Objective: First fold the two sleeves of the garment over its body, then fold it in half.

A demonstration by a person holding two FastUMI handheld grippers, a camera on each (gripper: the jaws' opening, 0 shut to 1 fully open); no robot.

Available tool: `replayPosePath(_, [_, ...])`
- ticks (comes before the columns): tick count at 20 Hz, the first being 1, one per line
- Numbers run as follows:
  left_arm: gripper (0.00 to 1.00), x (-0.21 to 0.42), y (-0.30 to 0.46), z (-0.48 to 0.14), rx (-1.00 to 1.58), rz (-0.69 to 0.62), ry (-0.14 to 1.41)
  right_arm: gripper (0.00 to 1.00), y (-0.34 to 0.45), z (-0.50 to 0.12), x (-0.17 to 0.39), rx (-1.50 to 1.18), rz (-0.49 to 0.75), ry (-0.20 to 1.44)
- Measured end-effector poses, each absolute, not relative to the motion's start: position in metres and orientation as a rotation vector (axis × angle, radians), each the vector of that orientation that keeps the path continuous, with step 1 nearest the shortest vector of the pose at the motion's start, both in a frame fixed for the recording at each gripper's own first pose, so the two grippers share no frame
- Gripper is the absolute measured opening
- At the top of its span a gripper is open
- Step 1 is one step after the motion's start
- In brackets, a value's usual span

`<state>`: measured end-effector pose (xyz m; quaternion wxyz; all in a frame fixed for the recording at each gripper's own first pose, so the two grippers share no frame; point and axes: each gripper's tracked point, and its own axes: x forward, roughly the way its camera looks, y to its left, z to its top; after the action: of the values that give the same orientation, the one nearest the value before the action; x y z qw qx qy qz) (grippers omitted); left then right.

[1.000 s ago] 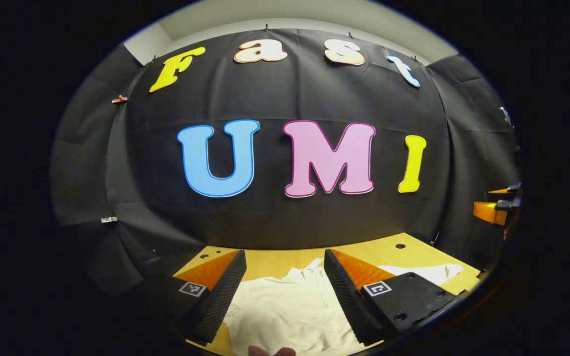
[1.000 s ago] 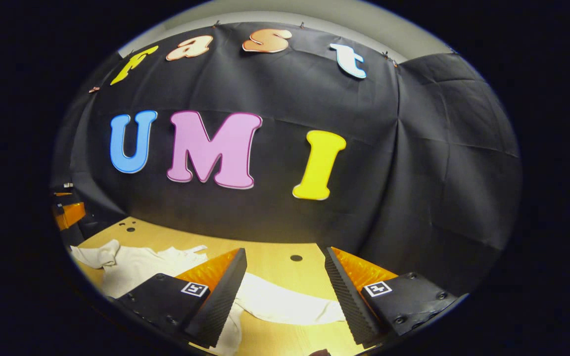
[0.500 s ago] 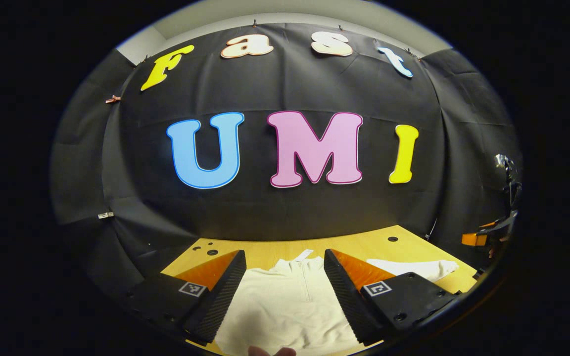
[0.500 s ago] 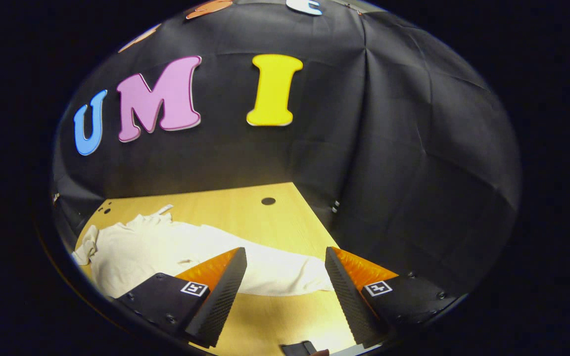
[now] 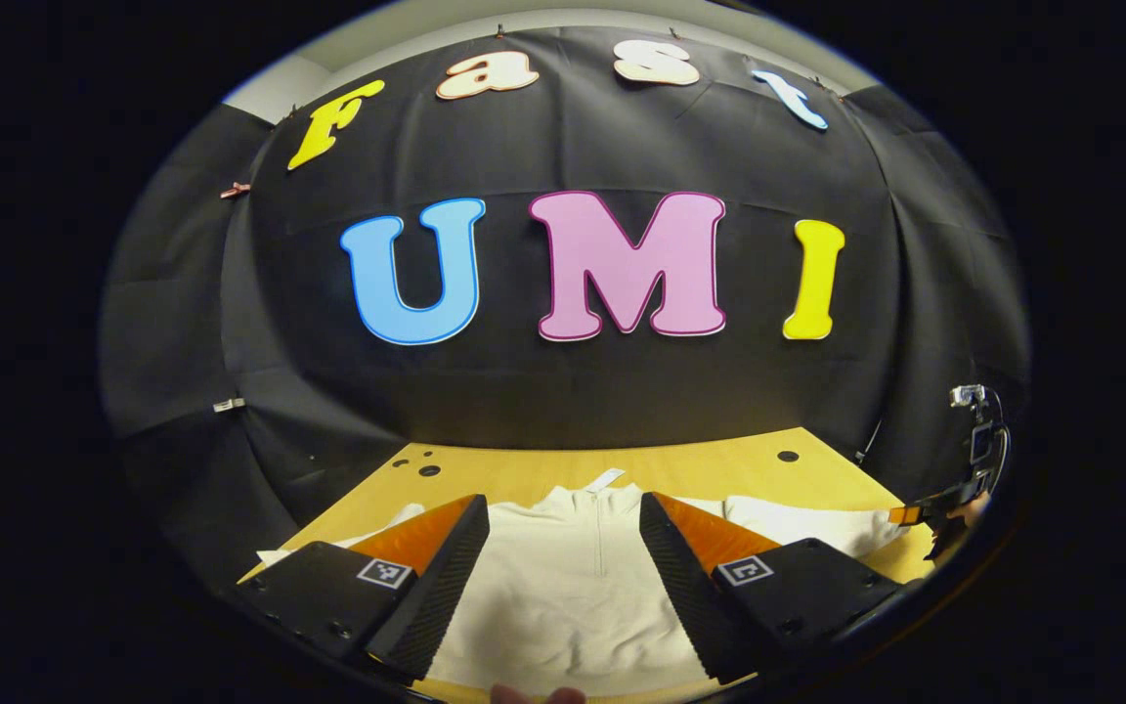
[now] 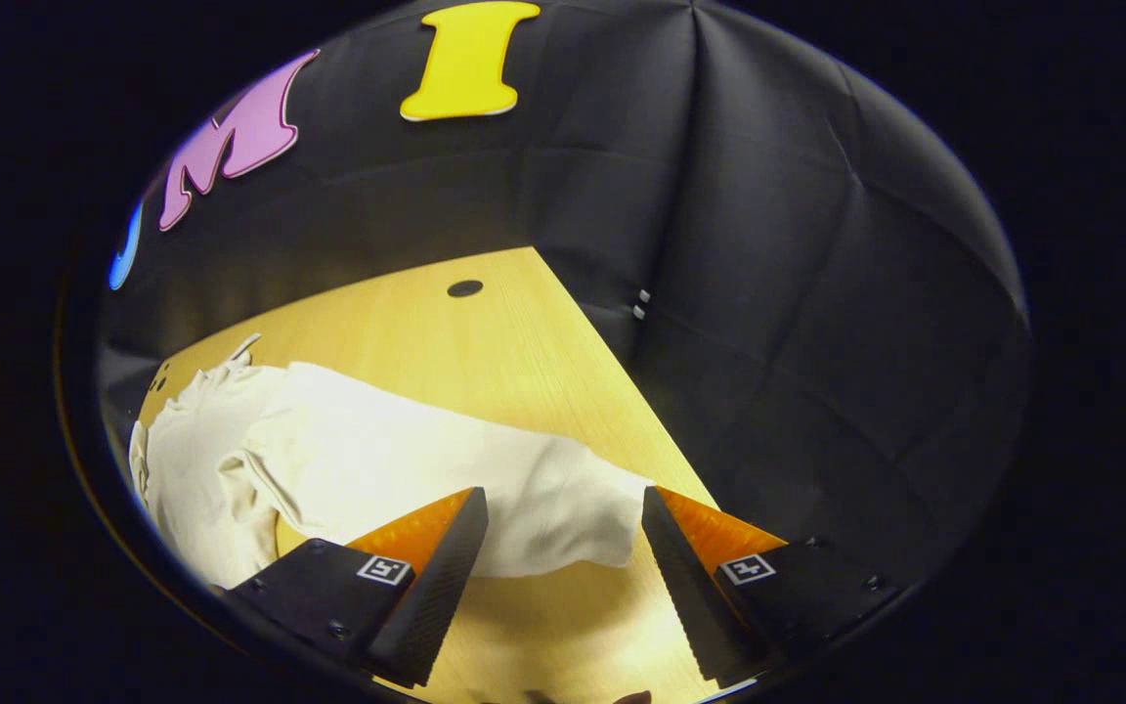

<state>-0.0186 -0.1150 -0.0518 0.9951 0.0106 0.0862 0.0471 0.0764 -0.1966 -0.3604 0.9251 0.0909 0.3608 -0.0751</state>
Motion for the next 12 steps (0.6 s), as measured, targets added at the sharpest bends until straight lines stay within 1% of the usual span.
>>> replayPosePath(4, [0.97,-0.023,-0.117,-0.052,0.055,0.139,0.179,0.98,-0.198,-0.393,0.080,0.174,-0.139,0.809])
replayPosePath(5, [0.97,-0.023,-0.117,-0.049,0.069,0.148,0.179,0.95,-0.198,-0.400,0.082,0.174,-0.137,0.820])
replayPosePath(6, [0.98,-0.025,-0.118,-0.049,0.085,0.154,0.177,0.98,-0.195,-0.408,0.081,0.180,-0.125,0.841])
replayPosePath(7, [0.98,-0.026,-0.118,-0.046,0.098,0.160,0.174,0.98,-0.198,-0.403,0.082,0.200,-0.133,0.810])
replayPosePath(8, [0.98,-0.027,-0.118,-0.047,0.106,0.164,0.175,0.98,-0.201,-0.407,0.082,0.207,-0.139,0.820])
replayPosePath(9, [0.97,-0.029,-0.118,-0.047,0.105,0.167,0.179,0.96,-0.200,-0.402,0.082,0.205,-0.132,0.799])
replayPosePath(11, [0.98,-0.034,-0.116,-0.050,0.082,0.169,0.187,0.56,-0.190,-0.403,0.085,0.208,-0.065,0.792])
replayPosePath(12, [0.97,-0.034,-0.113,-0.051,0.073,0.170,0.186,0.35,-0.189,-0.402,0.086,0.214,-0.066,0.793])
